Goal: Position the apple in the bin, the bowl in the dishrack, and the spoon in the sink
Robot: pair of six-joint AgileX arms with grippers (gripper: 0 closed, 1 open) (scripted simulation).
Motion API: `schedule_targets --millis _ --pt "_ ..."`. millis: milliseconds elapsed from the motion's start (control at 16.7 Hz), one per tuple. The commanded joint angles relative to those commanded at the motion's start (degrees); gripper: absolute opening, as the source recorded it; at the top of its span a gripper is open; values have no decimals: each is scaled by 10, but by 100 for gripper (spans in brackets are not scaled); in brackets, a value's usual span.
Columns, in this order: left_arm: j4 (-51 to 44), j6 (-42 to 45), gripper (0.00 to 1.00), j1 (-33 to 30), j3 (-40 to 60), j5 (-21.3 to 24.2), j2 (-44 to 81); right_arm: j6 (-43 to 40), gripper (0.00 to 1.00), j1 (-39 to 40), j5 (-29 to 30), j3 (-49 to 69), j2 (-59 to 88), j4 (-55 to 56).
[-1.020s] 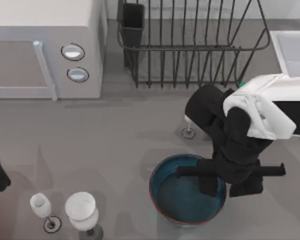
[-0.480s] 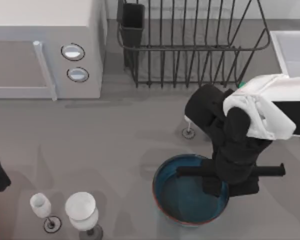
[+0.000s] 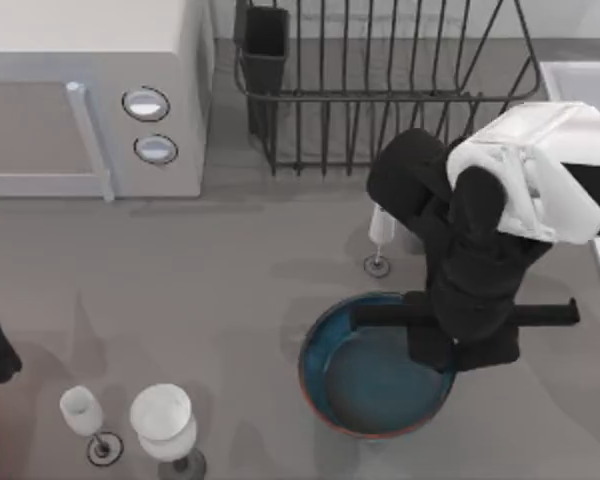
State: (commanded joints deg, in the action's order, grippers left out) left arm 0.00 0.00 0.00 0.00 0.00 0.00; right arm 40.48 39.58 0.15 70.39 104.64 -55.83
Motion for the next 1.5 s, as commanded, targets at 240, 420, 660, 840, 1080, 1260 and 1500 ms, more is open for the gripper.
schedule_targets --millis 240,420,660,840,1080,1260,1500 --pt "0 0 100 0 0 0 0 -2 0 -1 -1 67 -31 -102" --pt "0 0 100 0 0 0 0 -3 0 -2 -1 90 -45 -133" --pt "0 0 100 0 0 0 0 -3 0 0 0 88 -43 -130" --pt "0 0 100 0 0 0 0 -29 0 17 35 96 -51 -96" --pt "0 0 100 0 0 0 0 -102 0 61 153 109 -77 28" --pt "0 0 100 0 0 0 0 -175 0 101 275 113 -103 170" --pt "0 0 100 0 0 0 0 -279 0 150 445 115 -149 373"
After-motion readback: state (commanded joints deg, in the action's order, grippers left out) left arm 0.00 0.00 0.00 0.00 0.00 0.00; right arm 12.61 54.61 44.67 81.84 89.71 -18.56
